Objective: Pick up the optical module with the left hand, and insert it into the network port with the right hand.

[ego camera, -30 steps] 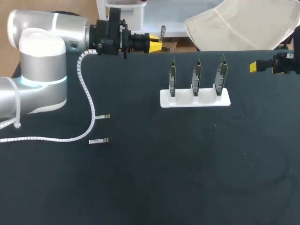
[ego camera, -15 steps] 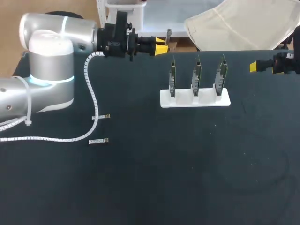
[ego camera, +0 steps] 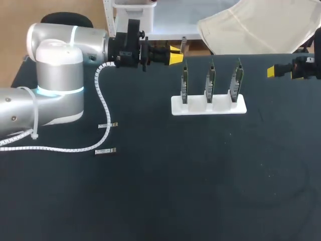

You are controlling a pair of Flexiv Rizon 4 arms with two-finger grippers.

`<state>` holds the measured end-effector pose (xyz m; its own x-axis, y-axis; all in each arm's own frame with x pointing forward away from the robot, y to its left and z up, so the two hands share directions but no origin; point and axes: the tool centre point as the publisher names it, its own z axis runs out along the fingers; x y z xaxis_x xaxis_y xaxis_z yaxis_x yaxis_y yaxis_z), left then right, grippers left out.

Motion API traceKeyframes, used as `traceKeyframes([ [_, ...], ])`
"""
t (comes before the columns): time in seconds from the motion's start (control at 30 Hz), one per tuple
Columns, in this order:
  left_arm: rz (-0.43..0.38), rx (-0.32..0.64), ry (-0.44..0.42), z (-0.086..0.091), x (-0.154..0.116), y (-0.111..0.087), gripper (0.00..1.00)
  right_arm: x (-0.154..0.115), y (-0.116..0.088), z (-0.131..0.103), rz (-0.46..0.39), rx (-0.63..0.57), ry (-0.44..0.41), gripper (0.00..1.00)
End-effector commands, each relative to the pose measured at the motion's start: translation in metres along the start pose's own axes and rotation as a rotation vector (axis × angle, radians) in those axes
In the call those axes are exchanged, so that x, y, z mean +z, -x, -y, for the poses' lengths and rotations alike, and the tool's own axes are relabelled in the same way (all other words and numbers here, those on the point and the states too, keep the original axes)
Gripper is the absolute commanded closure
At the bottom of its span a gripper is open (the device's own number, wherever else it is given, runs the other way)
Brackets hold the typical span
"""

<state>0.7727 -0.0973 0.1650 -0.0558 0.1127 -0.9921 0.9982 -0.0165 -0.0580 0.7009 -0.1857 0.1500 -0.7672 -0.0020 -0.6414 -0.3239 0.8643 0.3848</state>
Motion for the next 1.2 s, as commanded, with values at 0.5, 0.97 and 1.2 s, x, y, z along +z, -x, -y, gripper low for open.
traceKeyframes([
  [0.5,-0.001,-0.005,-0.004,0.0007,0.0100,0.0007,1.00,-0.0007,-0.0005,-0.0014,0.001,0.001,-0.006,0.00],
  [0.97,0.002,-0.024,-0.001,0.0030,0.0102,-0.0014,1.00,-0.0007,-0.0005,-0.0014,0.001,0.001,-0.006,0.00],
  [1.2,0.013,-0.052,-0.006,0.0011,0.0090,-0.0048,1.00,-0.0007,-0.0005,-0.0014,0.001,0.001,-0.006,0.00],
])
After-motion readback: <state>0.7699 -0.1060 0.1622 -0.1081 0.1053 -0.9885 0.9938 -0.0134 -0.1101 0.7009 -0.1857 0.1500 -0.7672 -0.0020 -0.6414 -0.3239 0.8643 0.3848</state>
